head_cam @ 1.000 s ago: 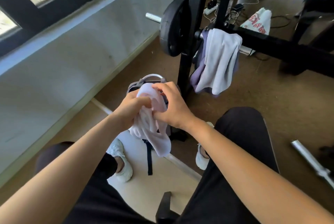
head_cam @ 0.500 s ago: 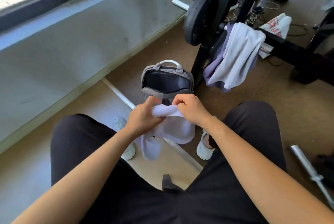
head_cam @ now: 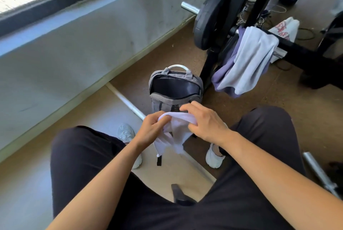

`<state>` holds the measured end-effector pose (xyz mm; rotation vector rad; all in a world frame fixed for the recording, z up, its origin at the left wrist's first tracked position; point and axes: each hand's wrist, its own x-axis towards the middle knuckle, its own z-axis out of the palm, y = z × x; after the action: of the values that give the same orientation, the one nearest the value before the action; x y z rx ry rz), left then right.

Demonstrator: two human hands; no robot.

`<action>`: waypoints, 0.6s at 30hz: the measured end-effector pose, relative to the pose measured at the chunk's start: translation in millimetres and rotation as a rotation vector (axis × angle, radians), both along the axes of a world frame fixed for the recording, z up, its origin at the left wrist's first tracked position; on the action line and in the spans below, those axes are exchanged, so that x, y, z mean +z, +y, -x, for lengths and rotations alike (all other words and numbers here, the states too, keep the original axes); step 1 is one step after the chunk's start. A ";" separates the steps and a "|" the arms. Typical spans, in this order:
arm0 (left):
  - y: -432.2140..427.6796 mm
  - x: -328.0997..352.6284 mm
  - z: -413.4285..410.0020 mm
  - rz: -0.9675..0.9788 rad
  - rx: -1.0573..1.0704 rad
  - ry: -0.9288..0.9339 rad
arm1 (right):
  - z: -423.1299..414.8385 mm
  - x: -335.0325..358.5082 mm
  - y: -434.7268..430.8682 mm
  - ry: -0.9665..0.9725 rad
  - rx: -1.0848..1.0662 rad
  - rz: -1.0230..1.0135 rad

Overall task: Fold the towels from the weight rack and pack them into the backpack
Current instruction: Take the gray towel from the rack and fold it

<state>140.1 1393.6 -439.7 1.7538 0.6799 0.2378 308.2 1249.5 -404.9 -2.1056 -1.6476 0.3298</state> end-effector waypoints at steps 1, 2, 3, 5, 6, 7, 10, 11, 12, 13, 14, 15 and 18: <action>-0.6 -0.4 -1.0 0.015 0.008 -0.002 | 0.7 -1.7 -0.5 0.020 -0.005 -0.045; -1.5 -1.5 -1.8 0.026 0.022 0.008 | 1.0 -5.0 -1.2 0.041 -0.023 -0.079; -2.2 -2.8 -2.6 0.022 0.040 0.023 | 0.9 -9.2 -1.7 0.059 -0.054 -0.102; -2.8 -5.9 -3.8 -0.063 0.092 0.079 | 0.7 -15.1 -0.6 0.092 -0.121 -0.145; -2.8 -6.9 -4.5 -0.138 0.119 0.121 | 1.2 -15.7 0.6 0.143 -0.157 -0.152; -2.7 -7.6 -5.0 -0.230 0.140 0.165 | 2.3 -14.0 1.6 0.230 -0.196 -0.147; -1.0 -9.6 -6.8 -0.534 0.156 0.297 | 5.9 -8.0 2.8 0.431 -0.222 -0.080; 0.3 -11.3 -6.8 -0.624 0.153 0.347 | 7.2 -6.1 3.4 0.431 -0.204 -0.084; 2.1 -13.4 -6.5 -0.688 0.152 0.394 | 7.8 -3.7 3.9 0.427 -0.189 -0.107; 4.0 -15.1 -5.7 -0.728 0.150 0.428 | 7.7 -0.4 4.5 0.424 -0.181 -0.141; 6.4 -17.2 -4.6 -0.748 0.148 0.450 | 6.9 3.2 5.0 0.416 -0.183 -0.181; 8.4 -18.9 -3.7 -0.754 0.150 0.454 | 5.1 7.0 5.0 0.409 -0.194 -0.225; 12.3 -20.1 -3.4 -0.703 0.180 0.485 | -5.2 16.9 2.6 0.373 -0.264 -0.351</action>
<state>143.5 1405.9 -459.8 2.4604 1.2103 0.1851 313.5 1252.1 -388.0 -1.8331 -1.1082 0.3005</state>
